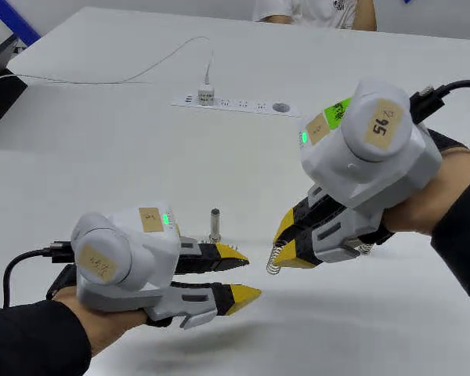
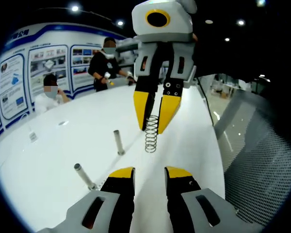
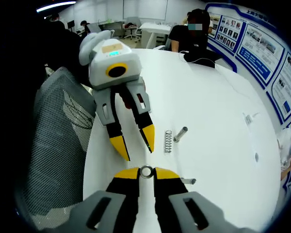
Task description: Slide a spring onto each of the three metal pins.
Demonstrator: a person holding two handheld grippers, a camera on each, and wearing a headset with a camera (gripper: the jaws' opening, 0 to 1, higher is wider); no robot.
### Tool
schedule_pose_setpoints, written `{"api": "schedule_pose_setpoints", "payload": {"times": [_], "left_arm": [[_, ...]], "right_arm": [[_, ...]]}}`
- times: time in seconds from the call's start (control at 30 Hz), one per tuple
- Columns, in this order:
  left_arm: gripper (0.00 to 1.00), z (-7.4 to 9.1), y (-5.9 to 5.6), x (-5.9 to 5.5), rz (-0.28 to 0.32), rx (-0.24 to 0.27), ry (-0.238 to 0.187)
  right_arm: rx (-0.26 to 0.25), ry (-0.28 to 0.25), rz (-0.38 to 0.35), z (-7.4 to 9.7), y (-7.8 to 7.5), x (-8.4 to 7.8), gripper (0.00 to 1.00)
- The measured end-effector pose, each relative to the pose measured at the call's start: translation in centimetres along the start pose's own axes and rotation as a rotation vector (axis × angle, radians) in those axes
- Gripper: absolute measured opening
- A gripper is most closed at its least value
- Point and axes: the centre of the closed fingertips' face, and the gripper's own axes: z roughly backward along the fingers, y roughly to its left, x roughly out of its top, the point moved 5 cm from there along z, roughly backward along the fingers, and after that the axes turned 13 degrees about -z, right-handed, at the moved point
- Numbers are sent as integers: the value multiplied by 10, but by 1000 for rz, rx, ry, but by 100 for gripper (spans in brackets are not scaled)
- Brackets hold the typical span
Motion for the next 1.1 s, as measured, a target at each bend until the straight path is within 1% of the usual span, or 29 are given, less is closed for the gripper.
{"api": "schedule_pose_setpoints", "payload": {"times": [0.17, 0.5, 0.77, 1.1], "left_arm": [[28, 6, 4, -5, 17, 25, 6], [31, 14, 8, -12, 42, 60, 15], [32, 18, 10, -16, 52, 73, 23], [33, 20, 10, -19, 58, 77, 28]], "right_arm": [[-24, 2, -18, 7, -8, -5, 12], [-69, -17, -47, 21, -24, -6, 12], [-91, -10, -54, 24, -32, -8, 12], [-116, -26, -66, 26, -50, -2, 12]]}}
